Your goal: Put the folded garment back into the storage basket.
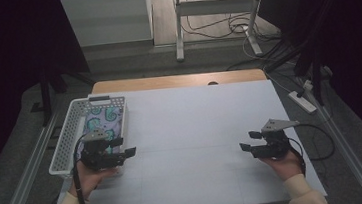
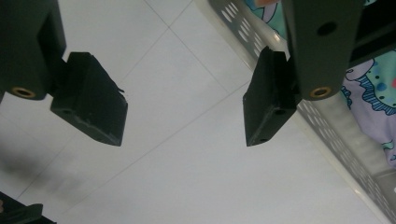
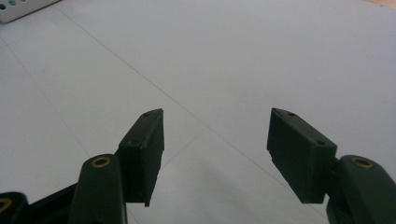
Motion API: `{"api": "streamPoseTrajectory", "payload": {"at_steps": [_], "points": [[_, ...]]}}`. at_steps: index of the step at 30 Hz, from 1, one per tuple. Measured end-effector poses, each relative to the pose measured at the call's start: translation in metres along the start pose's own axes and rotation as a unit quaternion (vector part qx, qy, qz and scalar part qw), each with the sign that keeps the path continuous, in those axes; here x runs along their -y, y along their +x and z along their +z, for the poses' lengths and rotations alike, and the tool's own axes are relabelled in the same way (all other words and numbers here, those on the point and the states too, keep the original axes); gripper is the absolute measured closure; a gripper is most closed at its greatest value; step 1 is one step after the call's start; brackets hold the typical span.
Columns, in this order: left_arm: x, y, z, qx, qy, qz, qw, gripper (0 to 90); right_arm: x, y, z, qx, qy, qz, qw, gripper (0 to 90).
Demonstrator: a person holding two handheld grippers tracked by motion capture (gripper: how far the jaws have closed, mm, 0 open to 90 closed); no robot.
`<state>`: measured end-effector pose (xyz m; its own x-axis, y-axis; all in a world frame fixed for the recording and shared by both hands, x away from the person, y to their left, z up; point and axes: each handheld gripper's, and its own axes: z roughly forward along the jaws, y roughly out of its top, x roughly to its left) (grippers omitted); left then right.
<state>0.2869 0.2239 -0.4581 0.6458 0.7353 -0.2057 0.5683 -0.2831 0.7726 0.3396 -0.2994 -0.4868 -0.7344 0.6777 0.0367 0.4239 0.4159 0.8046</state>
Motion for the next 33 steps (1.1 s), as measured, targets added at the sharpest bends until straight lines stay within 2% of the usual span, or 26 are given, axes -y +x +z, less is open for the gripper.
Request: {"api": "streamPoseTrajectory", "payload": {"at_steps": [11, 33], "points": [[0.0050, -0.0052, -0.0039, -0.003, -0.007, -0.001, 1.0000, 29.8, 0.0031, -0.0101, -0.0088, 0.006, -0.011, 0.007, 0.9999, 36.9], [0.0059, -0.0073, 0.0016, -0.005, 0.000, 0.005, 1.0000, 29.5, 0.0032, -0.0060, -0.0097, -0.012, -0.009, -0.008, 0.9999, 36.1]]}}
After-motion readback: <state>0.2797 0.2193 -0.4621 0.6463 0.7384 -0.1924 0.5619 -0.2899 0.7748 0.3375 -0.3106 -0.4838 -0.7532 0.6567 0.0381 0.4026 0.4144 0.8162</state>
